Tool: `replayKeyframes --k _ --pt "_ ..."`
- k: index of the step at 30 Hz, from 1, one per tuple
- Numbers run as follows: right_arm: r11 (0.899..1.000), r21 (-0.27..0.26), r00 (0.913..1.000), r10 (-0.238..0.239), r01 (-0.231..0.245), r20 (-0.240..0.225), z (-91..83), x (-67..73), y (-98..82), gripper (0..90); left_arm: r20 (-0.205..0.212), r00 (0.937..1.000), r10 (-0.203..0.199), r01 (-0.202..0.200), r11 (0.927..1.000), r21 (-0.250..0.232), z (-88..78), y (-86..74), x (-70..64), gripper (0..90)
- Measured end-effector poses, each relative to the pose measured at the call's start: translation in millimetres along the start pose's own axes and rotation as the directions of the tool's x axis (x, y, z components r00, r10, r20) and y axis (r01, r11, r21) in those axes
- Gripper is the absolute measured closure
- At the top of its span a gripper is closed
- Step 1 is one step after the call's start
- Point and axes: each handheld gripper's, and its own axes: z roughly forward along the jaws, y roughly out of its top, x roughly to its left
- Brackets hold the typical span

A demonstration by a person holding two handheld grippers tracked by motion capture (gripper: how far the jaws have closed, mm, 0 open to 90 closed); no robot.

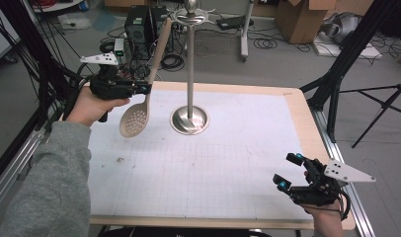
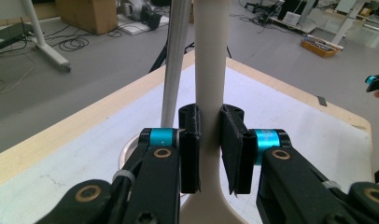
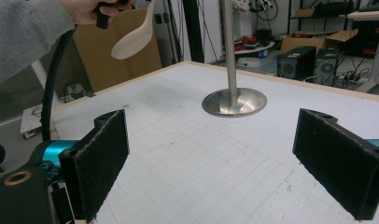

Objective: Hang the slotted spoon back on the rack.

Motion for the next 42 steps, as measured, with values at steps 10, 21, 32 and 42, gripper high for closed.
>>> replayKeyframes --k 10,21,32,42 --pt "1.0 -0.006 1.0 -0.001 0.001 0.001 -1.6 0.4 0.4 9.6 -0.027 0.9996 0.01 -0.009 0.9998 0.016 17.0 0.2 -3.8 77.5" --pt "1.0 0.002 1.0 0.003 -0.003 -0.008 -0.5 0.1 -0.4 9.6 -0.039 0.9992 0.001 -0.001 0.9999 0.011 33.2 -0.2 -6.2 77.5" --pt "1.0 -0.005 1.0 0.006 -0.006 -0.006 -1.0 -0.8 -0.7 9.7 -0.038 0.9993 -0.004 0.004 1.0 0.001 45.9 -0.1 -5.5 77.4" --pt "1.0 -0.002 1.0 0.0 0.0 -0.005 0.0 -2.0 -1.0 9.6 -0.056 0.9979 0.031 -0.03 0.9994 0.02 50.6 2.0 -9.1 75.9"
